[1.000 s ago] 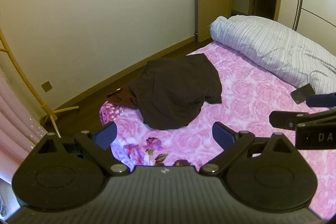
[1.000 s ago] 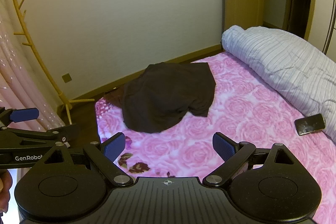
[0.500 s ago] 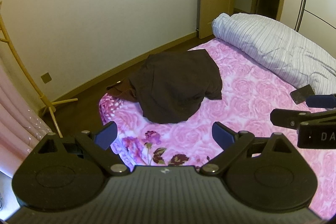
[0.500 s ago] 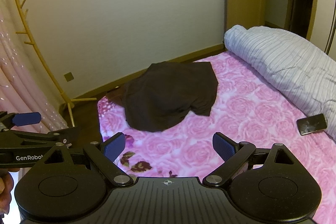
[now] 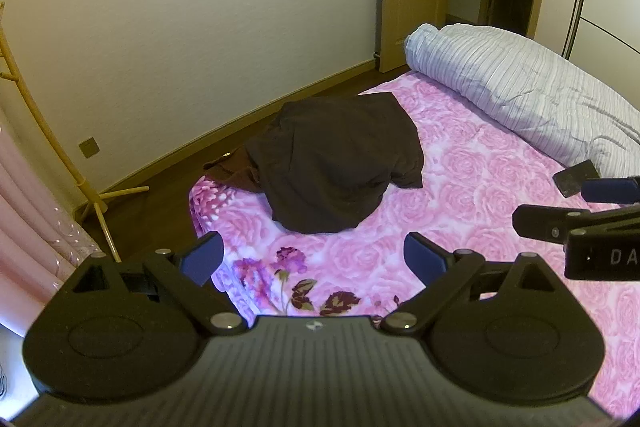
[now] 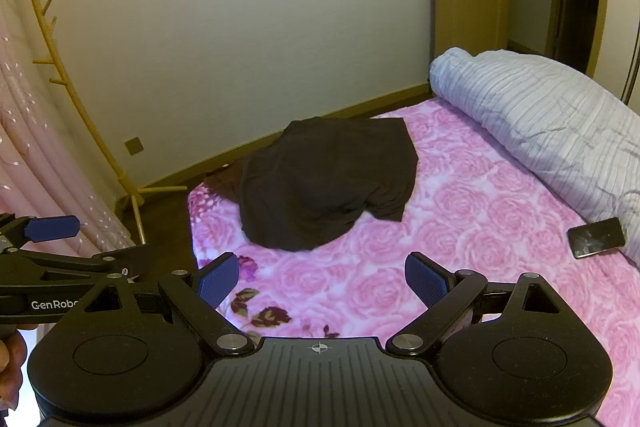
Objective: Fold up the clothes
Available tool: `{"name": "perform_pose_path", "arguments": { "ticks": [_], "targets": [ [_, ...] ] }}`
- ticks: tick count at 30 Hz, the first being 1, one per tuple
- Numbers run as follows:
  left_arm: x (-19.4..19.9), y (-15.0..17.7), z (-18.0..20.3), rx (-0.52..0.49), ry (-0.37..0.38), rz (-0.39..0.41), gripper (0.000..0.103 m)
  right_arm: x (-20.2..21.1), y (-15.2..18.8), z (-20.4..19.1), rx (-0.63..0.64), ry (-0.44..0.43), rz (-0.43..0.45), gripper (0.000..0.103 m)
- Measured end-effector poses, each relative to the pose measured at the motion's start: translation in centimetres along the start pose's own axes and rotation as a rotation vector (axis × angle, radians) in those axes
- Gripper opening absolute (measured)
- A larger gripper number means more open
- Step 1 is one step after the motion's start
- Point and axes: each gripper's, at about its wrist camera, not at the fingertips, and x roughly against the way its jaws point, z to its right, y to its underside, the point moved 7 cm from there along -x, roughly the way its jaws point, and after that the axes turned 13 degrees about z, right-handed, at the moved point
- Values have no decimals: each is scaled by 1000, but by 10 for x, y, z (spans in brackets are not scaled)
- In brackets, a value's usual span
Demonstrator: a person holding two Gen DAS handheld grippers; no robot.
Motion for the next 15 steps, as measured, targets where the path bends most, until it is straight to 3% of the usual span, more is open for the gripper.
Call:
{"name": "perform_pose_path", "arguments": {
  "ticks": [15],
  "targets": [
    [2,-1,7,-13,-6,-4,95,2,0,4,-1,-7,-3,93]
  ]
}}
